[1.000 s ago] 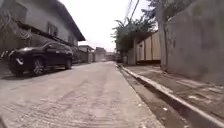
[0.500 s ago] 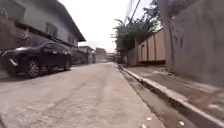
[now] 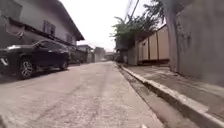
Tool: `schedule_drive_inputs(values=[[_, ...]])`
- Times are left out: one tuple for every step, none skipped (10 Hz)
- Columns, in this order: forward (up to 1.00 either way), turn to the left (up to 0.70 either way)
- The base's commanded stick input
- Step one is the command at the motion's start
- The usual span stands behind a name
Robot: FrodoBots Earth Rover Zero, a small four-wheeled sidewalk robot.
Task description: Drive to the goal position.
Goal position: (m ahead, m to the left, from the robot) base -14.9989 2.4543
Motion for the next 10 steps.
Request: schedule_drive_inputs(values=[[0.70,0.00],[0.70,0.00],[0.70,0.00],[0.70,0.00],[0.70,0.00],[0.70,0.00],[0.70,0.00],[0.70,0.00],[0.70,0.00],[0.70,-0.25]])
